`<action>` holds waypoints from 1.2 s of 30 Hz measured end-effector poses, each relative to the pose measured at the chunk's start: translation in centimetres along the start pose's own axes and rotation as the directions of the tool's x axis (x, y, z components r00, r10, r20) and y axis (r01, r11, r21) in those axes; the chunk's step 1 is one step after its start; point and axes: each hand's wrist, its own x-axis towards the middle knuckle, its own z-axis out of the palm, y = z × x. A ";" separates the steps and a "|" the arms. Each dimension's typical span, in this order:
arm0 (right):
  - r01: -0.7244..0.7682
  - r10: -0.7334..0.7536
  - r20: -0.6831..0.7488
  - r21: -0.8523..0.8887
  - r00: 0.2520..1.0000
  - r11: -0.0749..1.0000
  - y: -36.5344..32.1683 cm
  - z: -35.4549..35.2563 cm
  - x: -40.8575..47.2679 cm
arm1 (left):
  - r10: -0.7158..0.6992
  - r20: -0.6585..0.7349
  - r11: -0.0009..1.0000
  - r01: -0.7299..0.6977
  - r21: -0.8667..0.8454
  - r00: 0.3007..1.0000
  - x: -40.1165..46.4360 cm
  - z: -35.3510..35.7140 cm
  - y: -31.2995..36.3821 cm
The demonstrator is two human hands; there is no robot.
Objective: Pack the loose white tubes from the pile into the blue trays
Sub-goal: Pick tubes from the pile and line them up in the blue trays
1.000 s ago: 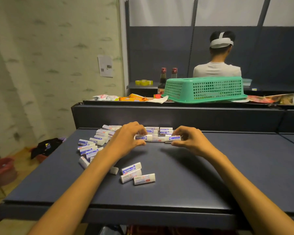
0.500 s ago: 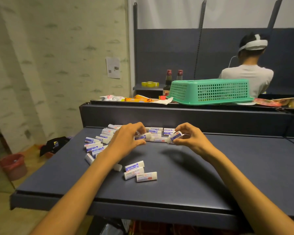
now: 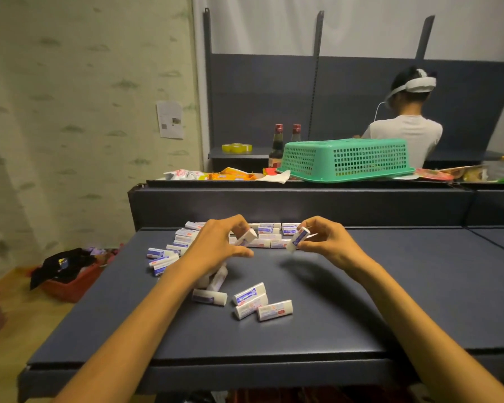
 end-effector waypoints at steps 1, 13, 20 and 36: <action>-0.007 0.007 -0.009 0.002 1.000 1.000 0.1 0.2 -0.1 | -0.008 -0.003 1.000 0.008 -0.020 1.000 0.0 0.0 -0.1; -0.005 0.005 -0.091 -0.008 0.996 1.000 0.6 -1.0 -3.0 | 0.041 0.067 0.974 -0.024 -0.227 0.997 0.4 1.4 1.2; 0.027 -0.021 -0.112 0.057 0.994 0.998 0.9 -4.4 -6.2 | 0.209 -0.009 0.976 -0.209 -0.069 0.978 1.1 3.8 4.9; 0.056 -0.037 -0.246 0.069 0.969 0.996 5.2 -22.5 -20.1 | 0.433 -0.032 0.885 -0.431 -0.174 0.901 2.2 17.2 22.8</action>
